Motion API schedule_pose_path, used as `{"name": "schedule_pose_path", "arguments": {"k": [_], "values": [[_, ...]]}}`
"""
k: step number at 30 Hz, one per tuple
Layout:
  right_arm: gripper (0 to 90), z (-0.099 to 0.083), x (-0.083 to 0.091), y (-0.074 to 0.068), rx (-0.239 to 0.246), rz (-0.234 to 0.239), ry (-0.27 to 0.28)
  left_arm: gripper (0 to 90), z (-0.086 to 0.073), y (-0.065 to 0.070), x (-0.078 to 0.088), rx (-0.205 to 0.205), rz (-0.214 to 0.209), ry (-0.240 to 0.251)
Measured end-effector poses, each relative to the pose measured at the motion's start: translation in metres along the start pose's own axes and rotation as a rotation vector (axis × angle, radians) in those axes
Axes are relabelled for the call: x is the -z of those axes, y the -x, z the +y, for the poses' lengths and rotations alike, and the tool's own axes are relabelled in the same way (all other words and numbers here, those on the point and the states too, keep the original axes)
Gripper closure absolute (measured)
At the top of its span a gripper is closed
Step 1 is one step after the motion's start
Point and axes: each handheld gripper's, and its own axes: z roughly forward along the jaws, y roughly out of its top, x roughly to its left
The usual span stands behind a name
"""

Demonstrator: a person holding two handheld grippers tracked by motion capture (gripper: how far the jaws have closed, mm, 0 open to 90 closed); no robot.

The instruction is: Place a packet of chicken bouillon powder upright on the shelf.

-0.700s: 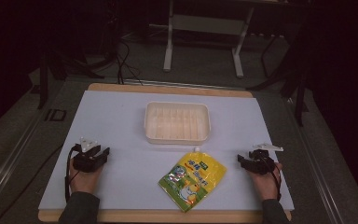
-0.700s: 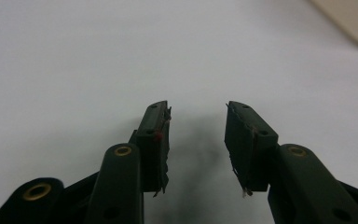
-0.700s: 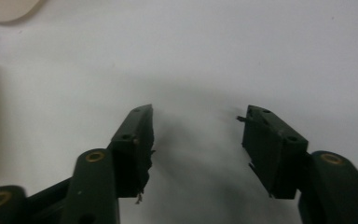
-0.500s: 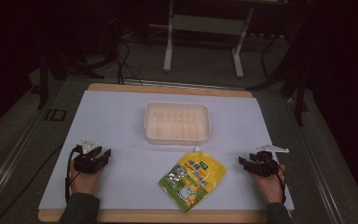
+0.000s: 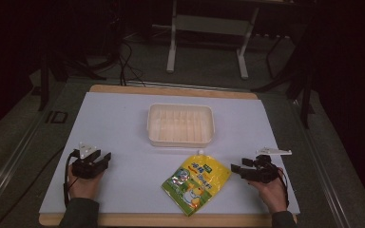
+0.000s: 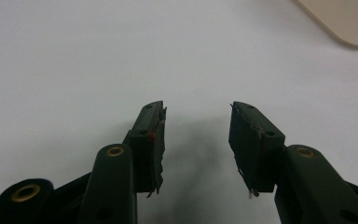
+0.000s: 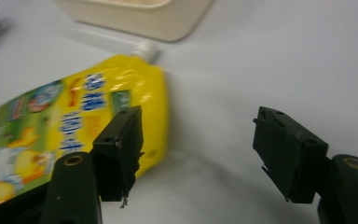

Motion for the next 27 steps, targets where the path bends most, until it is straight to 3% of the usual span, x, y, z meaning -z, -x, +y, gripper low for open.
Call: {"name": "schedule_pose_path", "arguments": {"k": [6,18,23,25,27], "values": [[31.9,-0.004,-0.019,-0.016,0.007,0.047,-0.077,53.4,0.0,0.002,-0.002,-0.022,0.001,-0.013],[39.3,-0.009,-0.047,-0.028,-0.006,0.134,-0.177,52.8,0.0,0.003,-0.004,-0.029,0.003,-0.028],[45.0,-0.003,-0.057,-0.035,-0.011,0.183,-0.199,52.9,0.0,0.003,-0.005,-0.027,0.006,-0.029],[47.5,-0.003,-0.058,-0.037,-0.006,0.179,-0.2,52.8,0.0,0.003,-0.005,-0.027,0.006,-0.029],[59.2,0.0,-0.062,-0.035,-0.021,0.177,-0.205,52.9,0.0,0.004,-0.005,-0.031,0.007,-0.031]]}}
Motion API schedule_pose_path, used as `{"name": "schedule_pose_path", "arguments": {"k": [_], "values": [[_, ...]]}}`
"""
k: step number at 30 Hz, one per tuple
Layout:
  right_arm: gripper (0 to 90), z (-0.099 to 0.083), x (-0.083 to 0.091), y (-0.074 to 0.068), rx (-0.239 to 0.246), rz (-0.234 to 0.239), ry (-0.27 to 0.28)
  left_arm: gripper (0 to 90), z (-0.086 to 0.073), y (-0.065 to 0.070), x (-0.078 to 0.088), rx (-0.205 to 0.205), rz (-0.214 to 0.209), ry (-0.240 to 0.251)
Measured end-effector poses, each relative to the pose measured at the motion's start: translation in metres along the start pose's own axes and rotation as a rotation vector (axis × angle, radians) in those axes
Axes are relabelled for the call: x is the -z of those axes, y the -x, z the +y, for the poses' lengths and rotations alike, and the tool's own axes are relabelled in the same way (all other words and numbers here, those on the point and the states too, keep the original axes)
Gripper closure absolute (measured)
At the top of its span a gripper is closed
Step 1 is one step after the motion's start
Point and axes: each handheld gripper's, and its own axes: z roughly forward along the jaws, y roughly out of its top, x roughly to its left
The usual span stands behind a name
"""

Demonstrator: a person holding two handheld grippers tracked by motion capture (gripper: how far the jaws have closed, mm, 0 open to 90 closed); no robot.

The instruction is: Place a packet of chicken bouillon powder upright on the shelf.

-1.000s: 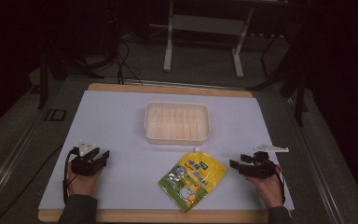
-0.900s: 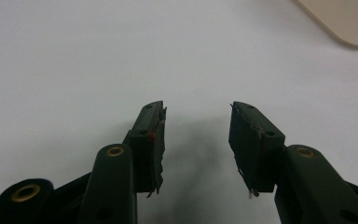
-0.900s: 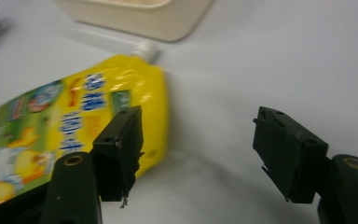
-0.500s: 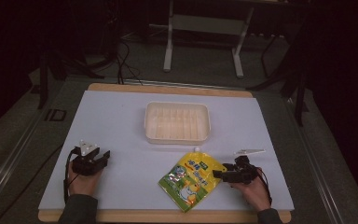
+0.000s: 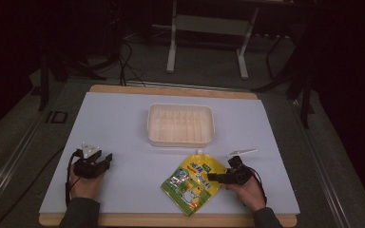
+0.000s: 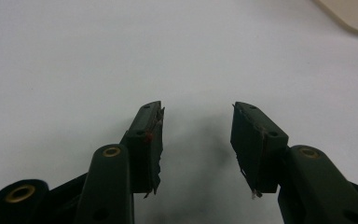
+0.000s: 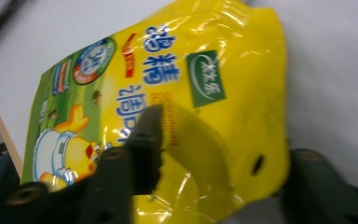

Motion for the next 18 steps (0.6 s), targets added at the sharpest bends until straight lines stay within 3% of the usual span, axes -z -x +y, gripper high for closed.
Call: {"name": "schedule_pose_path", "arguments": {"k": [3,4,9,15,18], "values": [[71.9,0.0046,-0.0024,0.0054,-0.028,0.014,-0.019,52.9,0.0002,0.0006,-0.0004,-0.006,0.003,-0.006],[71.9,0.0046,-0.0024,0.0054,-0.028,0.014,-0.019,53.0,0.0002,0.0006,-0.0004,-0.006,0.003,-0.006],[88.1,0.0076,-0.0037,0.0074,-0.037,0.046,-0.03,53.0,0.0002,0.0002,-0.0002,-0.005,0.005,-0.007],[89.9,0.0088,0.0007,0.0031,-0.061,0.047,-0.035,53.0,0.0003,0.0003,-0.0003,-0.007,0.003,-0.006],[90.0,0.0091,0.0041,0.0003,-0.042,0.046,-0.022,53.1,0.0004,0.0002,-0.0004,-0.003,0.002,-0.004]]}}
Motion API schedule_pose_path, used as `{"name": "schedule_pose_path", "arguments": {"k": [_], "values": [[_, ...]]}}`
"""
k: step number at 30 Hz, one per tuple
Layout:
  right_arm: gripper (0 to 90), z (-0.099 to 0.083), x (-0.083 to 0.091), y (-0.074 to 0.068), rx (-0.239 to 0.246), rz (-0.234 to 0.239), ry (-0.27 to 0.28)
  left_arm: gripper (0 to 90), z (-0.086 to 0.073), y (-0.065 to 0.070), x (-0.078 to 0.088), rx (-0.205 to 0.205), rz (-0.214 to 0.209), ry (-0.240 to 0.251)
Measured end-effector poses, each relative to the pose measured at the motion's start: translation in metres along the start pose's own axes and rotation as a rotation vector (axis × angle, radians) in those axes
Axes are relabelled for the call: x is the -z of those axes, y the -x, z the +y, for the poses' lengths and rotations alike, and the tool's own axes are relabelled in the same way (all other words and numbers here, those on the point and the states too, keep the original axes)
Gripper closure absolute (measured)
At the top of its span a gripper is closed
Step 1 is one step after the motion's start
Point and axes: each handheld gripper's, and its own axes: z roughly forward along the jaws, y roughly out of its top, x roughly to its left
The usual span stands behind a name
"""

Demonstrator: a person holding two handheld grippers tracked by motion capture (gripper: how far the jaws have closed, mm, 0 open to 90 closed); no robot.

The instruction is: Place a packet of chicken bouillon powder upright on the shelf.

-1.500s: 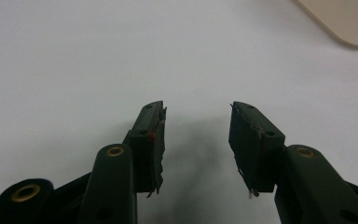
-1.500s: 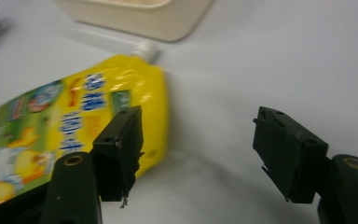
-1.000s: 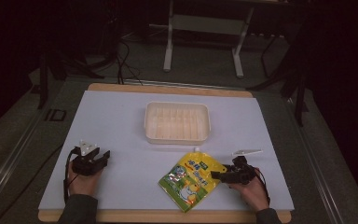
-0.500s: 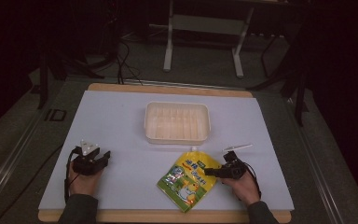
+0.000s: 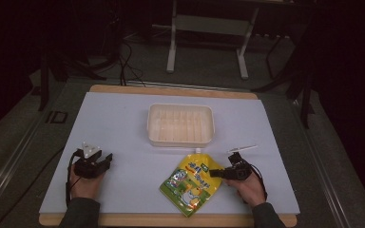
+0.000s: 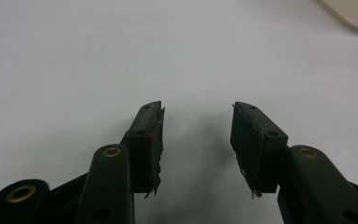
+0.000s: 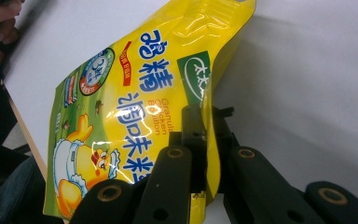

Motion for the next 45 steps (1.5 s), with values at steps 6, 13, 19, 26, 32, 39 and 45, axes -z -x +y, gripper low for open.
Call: {"name": "schedule_pose_path", "arguments": {"k": [6,13,19,26,32,39,45], "values": [[90.0,0.001,0.005,-0.006,0.03,-0.01,0.02,53.2,0.0,0.0,0.0,-0.002,-0.004,-0.001],[90.0,0.001,0.011,-0.013,0.063,-0.017,0.055,53.3,0.0,0.0,0.0,-0.003,0.001,0.002],[90.0,0.002,0.013,-0.016,0.071,-0.021,0.065,53.3,0.0,0.0,0.0,-0.004,-0.001,0.002],[90.0,0.003,0.017,-0.022,0.086,-0.022,0.083,53.2,0.0,0.0,0.0,-0.004,-0.001,0.002],[90.0,0.007,0.022,-0.029,0.104,-0.02,0.099,53.2,0.0,0.0,0.0,-0.003,-0.001,0.001],[90.0,0.014,0.023,-0.032,0.116,-0.02,0.098,53.2,0.0,0.0,0.0,0.003,0.0,0.001],[90.0,0.025,0.028,-0.04,0.15,-0.023,0.098,53.1,0.0,0.0,0.0,0.006,0.0,0.004]]}}
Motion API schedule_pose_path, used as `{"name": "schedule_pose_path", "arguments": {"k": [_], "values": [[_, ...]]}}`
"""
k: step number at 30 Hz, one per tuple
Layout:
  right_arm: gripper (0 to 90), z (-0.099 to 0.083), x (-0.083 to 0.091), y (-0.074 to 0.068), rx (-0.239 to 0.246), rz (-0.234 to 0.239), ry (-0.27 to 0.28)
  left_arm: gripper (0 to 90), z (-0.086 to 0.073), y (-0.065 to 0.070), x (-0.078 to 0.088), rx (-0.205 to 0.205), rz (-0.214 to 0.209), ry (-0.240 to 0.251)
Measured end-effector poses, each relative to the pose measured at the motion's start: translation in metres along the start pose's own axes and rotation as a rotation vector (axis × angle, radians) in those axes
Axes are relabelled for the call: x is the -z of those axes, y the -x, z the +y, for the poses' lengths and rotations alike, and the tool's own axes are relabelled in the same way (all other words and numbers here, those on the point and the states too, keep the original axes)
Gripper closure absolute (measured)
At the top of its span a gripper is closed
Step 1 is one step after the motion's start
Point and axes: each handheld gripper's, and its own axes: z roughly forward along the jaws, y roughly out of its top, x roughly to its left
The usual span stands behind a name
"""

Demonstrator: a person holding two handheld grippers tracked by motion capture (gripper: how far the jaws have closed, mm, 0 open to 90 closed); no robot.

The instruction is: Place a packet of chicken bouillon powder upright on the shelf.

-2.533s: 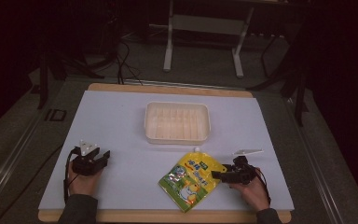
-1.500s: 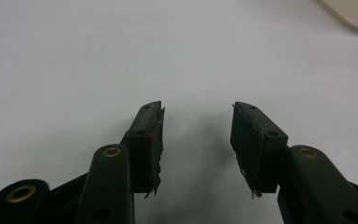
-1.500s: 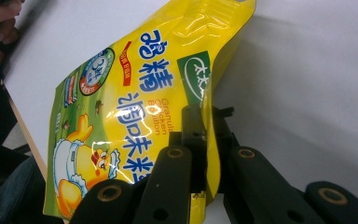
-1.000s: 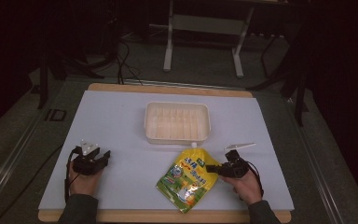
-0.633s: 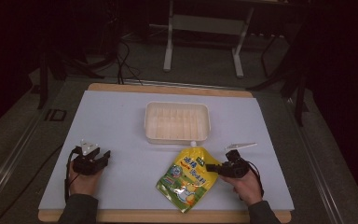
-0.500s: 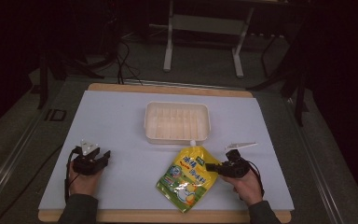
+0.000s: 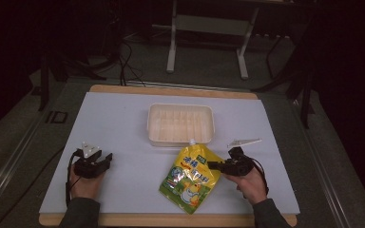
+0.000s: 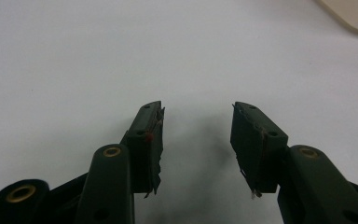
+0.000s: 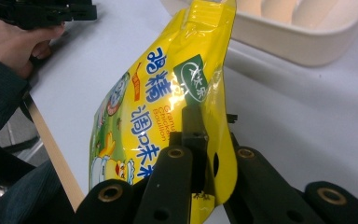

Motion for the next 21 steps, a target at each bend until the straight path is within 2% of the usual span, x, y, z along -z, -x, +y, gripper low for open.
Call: {"name": "schedule_pose_path", "arguments": {"k": [8,13,21], "values": [[90.0,0.017,0.005,-0.008,0.057,-0.015,0.004,53.1,0.0,0.0,0.0,-0.002,0.0,0.001],[90.0,0.028,0.014,-0.009,0.081,-0.039,0.018,53.1,0.0,0.0,0.0,-0.003,-0.003,-0.002],[90.0,0.035,0.031,-0.008,0.098,-0.074,0.037,53.2,0.0,0.001,0.0,-0.003,-0.002,-0.003]]}}
